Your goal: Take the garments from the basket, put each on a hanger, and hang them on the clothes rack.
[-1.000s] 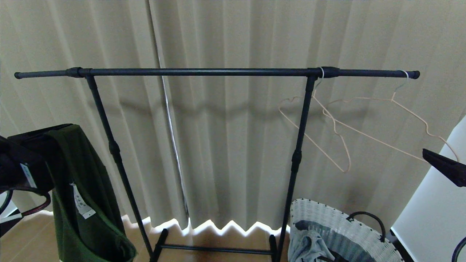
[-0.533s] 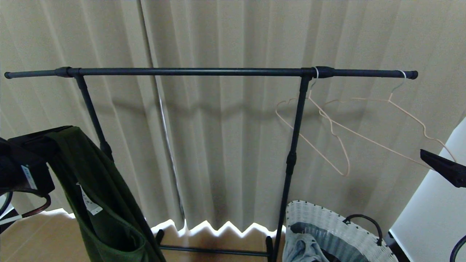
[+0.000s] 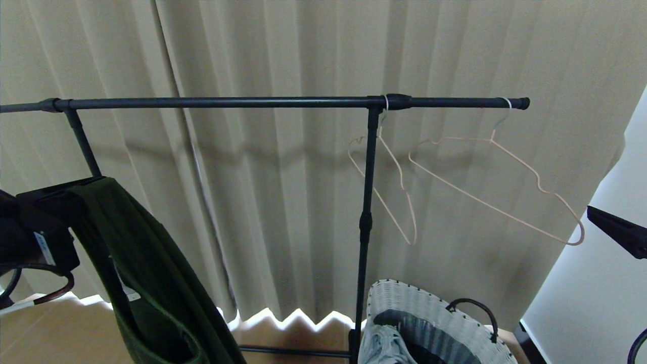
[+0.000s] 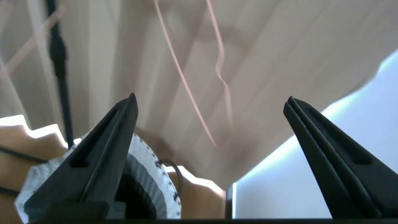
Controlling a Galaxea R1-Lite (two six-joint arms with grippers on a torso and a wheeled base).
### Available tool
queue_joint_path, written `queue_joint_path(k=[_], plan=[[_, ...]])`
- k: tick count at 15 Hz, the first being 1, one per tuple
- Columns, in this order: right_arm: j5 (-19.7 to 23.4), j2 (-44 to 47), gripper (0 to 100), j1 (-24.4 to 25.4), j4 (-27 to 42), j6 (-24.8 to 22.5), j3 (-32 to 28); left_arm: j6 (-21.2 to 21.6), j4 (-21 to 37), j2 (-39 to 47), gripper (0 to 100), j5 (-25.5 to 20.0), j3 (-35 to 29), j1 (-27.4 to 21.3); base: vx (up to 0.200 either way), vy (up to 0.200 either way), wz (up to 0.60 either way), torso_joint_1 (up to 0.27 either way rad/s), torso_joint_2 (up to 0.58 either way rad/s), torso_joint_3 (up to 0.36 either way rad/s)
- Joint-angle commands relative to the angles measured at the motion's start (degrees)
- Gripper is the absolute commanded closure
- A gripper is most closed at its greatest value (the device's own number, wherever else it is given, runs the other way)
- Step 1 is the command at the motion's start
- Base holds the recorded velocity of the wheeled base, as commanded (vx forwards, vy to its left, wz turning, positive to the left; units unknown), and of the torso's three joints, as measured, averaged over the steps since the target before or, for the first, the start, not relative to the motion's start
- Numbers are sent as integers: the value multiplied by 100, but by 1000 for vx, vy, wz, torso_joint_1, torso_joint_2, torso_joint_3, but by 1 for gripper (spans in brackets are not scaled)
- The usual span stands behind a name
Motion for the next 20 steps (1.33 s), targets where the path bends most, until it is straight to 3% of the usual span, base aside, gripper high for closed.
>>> queue_joint_path(k=[1, 6, 12, 14, 20], plan=[[6, 0, 0, 2, -6, -3, -5, -1, -4, 5, 100, 2, 6, 6, 0, 0, 0, 0, 0, 0], [-3, 0, 0, 2, -6, -3, -14, -10, 5, -4, 100, -7, -2, -12, 0, 0, 0, 0, 0, 0], [6, 0, 0, 2, -6, -12, -5, -45, 5, 49, 100, -7, 68, -3, 200, 0, 0, 3, 3, 4], [6, 9, 0, -121, -6, -21, -31, -10, -21, 14, 100, -7, 191, -29, 0, 0, 0, 0, 0, 0], [68, 835, 0, -675, 214, -117, -858, -1, -408, -101, 100, -138, 463, -249, 0, 0, 0, 0, 0, 0]])
